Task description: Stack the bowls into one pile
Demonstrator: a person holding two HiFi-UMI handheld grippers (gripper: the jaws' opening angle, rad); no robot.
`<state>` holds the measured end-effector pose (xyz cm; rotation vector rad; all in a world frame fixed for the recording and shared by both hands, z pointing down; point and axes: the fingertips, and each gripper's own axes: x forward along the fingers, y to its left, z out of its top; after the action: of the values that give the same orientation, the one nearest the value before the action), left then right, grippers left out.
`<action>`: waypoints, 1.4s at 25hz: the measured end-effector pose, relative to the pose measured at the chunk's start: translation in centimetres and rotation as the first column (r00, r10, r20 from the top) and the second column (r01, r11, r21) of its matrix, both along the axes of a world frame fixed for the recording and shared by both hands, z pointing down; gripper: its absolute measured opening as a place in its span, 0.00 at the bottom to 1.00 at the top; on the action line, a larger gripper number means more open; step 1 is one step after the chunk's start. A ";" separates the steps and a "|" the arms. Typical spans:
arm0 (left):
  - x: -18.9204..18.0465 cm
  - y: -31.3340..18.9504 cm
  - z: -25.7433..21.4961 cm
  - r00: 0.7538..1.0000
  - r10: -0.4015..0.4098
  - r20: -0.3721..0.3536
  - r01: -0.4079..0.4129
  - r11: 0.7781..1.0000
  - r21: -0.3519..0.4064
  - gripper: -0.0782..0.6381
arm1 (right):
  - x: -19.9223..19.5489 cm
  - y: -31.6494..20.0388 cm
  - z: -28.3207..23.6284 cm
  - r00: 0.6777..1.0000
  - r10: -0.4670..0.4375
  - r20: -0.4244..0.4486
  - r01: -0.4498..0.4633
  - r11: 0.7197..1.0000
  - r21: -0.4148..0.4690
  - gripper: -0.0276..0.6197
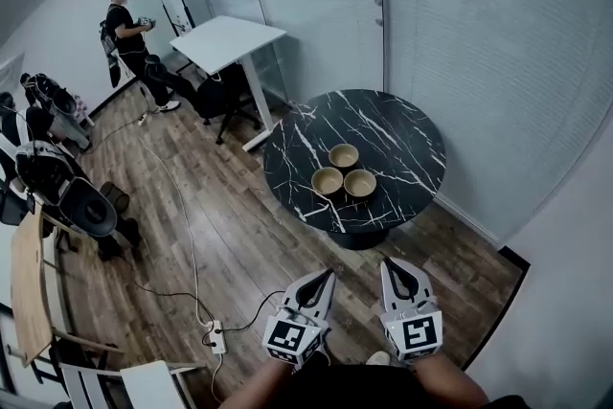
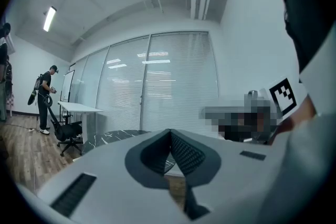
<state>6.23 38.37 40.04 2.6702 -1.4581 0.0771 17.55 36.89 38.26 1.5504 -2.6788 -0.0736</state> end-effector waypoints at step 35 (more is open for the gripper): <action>-16.1 -13.1 -1.0 0.998 0.038 -0.049 -0.034 0.996 0.083 0.13 | -11.4 -11.2 1.4 0.982 0.156 -0.110 -0.162 0.986 -0.048 0.06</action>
<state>-9.91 25.24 39.08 2.7421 -1.4281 -0.0484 6.19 25.73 39.65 1.6868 -2.4461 -0.0707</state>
